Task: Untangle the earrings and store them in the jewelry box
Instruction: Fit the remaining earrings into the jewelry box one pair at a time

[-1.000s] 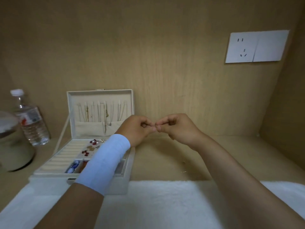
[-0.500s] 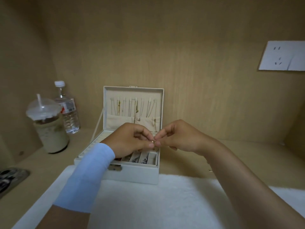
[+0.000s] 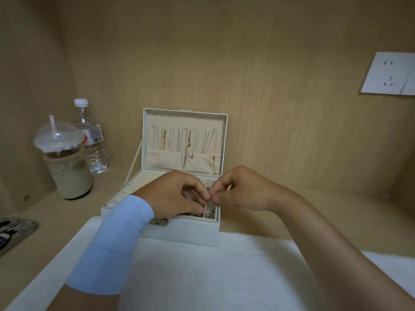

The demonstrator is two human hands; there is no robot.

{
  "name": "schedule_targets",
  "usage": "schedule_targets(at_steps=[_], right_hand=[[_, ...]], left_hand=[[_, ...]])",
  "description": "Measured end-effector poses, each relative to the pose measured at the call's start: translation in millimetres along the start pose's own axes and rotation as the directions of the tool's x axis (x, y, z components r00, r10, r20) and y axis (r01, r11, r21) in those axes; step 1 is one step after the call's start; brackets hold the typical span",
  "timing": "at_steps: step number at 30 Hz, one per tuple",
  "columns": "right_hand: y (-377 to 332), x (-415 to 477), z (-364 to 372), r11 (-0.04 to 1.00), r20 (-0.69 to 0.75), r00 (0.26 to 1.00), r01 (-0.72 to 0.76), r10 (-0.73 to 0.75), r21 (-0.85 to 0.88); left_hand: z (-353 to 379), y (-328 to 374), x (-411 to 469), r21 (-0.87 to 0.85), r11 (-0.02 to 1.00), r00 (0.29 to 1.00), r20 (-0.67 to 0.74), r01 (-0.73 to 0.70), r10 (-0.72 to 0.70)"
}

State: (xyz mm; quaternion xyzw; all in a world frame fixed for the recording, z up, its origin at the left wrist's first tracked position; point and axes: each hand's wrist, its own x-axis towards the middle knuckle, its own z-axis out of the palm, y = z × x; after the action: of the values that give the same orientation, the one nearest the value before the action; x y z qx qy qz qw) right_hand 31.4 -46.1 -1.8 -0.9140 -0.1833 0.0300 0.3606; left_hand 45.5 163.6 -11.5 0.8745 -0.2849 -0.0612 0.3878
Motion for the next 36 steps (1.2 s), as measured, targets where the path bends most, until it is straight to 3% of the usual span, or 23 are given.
schedule_targets(at_steps=[3, 9, 14, 19, 24, 30, 36], right_hand=[[1.5, 3.9, 1.8, 0.999, -0.002, 1.0, 0.009, -0.009, -0.035], [4.1, 7.0, 6.4, 0.999, 0.044, 0.999, 0.009, -0.007, -0.043], [6.3, 5.9, 6.0, 0.99, -0.005, 1.0, 0.003, -0.004, -0.14], [5.5, 2.1, 4.3, 0.986, 0.037, 0.999, -0.01, 0.016, -0.168], [26.8, -14.0, -39.3, 0.992, -0.119, 0.992, -0.052, 0.038, -0.112], [83.3, -49.6, -84.5, 0.953, -0.202, 0.963, -0.219, 0.177, -0.208], [128.0, -65.6, -89.7, 0.887, -0.119, 0.933, -0.36, 0.339, -0.291]], left_hand=[[1.0, -1.3, -1.5, -0.051, 0.999, 0.999, 0.035, 0.016, -0.014], [3.5, -8.1, 2.1, 0.076, 0.997, 0.99, -0.144, 0.022, -0.011], [8.8, -8.5, 1.3, 0.147, 0.989, 0.993, -0.115, 0.003, 0.014], [13.3, -4.5, 2.6, 0.208, 0.978, 0.994, -0.106, 0.028, -0.006], [21.8, 23.0, 17.6, 0.154, 0.988, 0.98, -0.193, -0.013, 0.043], [67.9, 61.6, 66.3, 0.213, 0.974, 0.996, -0.035, -0.073, 0.083], [123.8, 78.3, 109.4, 0.294, 0.955, 0.996, 0.092, -0.034, 0.007]])
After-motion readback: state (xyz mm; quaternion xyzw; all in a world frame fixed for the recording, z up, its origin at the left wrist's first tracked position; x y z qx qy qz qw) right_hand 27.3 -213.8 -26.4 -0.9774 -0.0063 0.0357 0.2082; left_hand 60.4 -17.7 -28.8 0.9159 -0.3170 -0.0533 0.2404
